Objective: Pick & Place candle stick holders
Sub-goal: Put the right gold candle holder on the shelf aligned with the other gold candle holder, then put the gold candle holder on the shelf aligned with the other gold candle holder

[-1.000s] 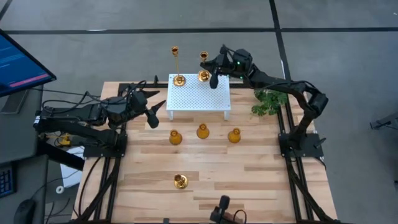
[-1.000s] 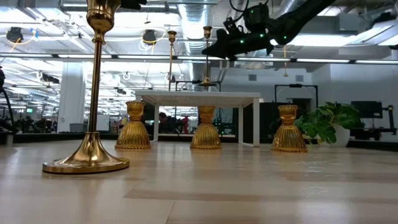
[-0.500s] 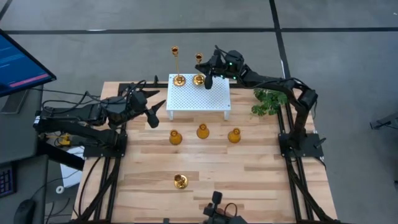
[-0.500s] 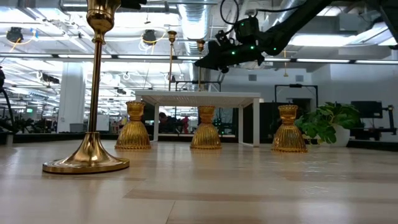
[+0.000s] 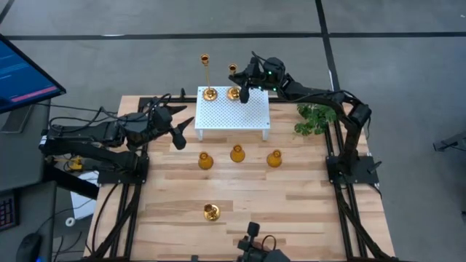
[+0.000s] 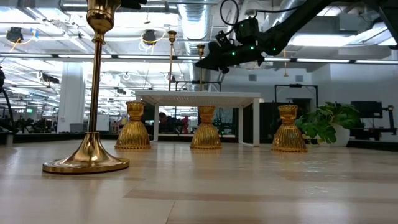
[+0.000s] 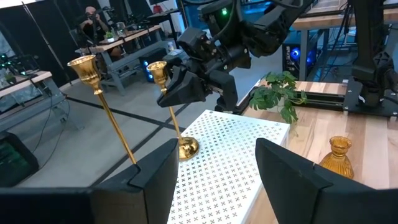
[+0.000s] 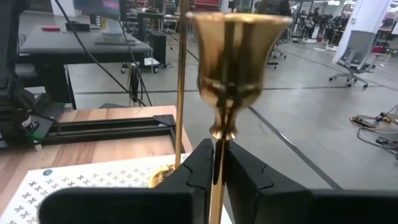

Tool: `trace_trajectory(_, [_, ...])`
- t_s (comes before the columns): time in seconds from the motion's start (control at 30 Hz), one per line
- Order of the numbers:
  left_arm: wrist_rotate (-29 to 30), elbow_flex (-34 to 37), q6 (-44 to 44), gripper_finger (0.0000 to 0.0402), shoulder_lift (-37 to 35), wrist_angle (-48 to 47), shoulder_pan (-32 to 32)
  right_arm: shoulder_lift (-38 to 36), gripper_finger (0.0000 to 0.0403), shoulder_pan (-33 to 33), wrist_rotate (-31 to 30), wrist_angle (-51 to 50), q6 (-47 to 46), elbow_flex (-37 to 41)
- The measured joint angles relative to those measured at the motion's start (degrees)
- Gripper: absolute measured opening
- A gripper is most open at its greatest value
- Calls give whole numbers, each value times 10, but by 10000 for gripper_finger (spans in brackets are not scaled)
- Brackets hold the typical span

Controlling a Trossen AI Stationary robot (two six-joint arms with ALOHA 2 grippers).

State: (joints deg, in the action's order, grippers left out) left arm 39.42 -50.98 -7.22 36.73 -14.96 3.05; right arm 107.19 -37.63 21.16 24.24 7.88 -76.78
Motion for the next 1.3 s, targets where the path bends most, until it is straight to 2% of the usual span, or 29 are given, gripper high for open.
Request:
trace_trajectory(0.37, [0,0,0,214,0,0,0,0,41,-4,0,-1,-3,0])
trace_trajectory(0.73, [0,0,0,214,0,0,0,0,125,-4,0,-2,-2,0])
trace_trajectory(1.07, [0,0,0,214,0,0,0,0,248,-4,0,-2,15,0])
trace_trajectory(1.3, [0,0,0,214,0,0,0,-1,260,-6,3,-2,17,0])
